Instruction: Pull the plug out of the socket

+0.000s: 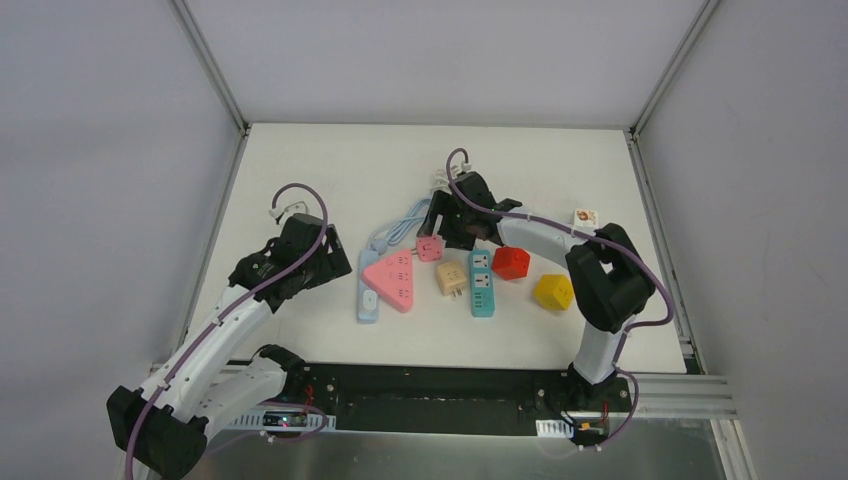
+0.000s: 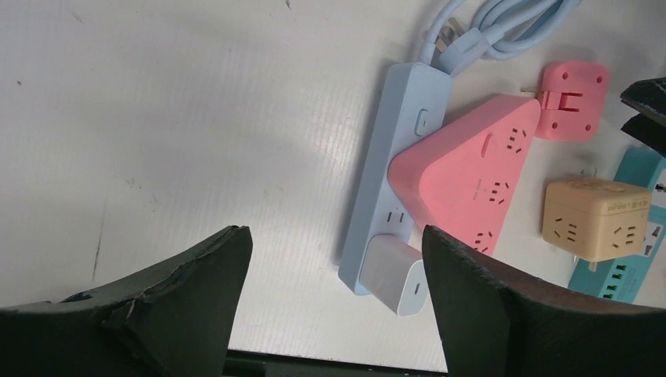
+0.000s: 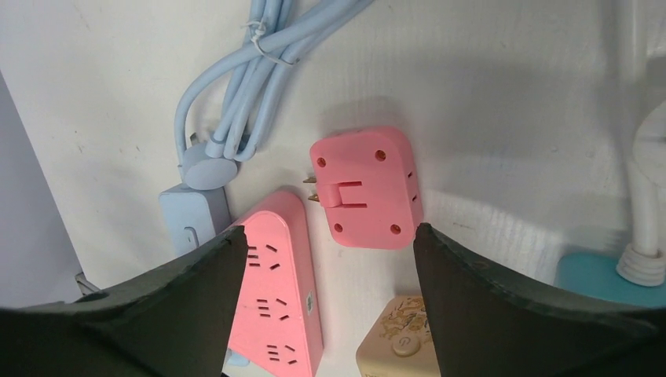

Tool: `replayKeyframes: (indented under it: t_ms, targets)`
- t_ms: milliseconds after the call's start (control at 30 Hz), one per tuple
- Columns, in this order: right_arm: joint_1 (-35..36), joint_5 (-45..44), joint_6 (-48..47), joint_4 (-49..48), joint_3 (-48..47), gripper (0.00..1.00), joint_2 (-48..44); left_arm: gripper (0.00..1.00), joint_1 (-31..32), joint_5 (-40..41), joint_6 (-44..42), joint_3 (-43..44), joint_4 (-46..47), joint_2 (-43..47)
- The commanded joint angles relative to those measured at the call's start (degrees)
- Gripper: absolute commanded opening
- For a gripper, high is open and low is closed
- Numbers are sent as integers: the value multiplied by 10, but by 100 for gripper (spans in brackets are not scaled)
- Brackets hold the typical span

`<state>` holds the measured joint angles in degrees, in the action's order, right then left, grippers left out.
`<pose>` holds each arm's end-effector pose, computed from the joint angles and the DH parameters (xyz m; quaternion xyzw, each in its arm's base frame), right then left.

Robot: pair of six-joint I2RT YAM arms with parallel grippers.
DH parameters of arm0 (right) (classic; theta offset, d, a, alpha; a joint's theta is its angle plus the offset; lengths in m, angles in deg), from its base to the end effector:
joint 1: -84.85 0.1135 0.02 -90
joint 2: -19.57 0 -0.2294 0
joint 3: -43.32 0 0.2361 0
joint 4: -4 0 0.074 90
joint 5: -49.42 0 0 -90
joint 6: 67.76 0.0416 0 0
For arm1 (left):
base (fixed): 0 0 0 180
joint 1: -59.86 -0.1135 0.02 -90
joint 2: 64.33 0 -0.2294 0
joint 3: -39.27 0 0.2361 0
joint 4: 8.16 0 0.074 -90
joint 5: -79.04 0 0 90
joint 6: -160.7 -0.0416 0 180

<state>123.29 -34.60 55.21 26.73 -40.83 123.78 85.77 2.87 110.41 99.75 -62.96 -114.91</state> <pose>0.2971 0.2414 0.1765 -0.0645 0.9130 0.2722 0.2968 0.1734 -0.0732 0.2506 -0.1560 0.9046 -0.1128 0.3802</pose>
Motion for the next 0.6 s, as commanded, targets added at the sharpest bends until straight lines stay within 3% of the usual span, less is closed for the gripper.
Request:
replayKeyframes:
  t_ms: [0, 200, 367, 567]
  targets:
    - [0, -30, -11, 16, -17, 80, -48, 82, 2, 22, 7, -2, -1, 12]
    - [48, -55, -4, 37, -5, 80, -101, 82, 2, 17, 13, -17, 9, 17]
    - [157, -180, 56, 57, 3, 78, -136, 82, -6, -9, 23, -40, 30, 20]
    - [270, -245, 150, 69, -2, 76, -122, 82, -39, -76, 29, -50, 52, 11]
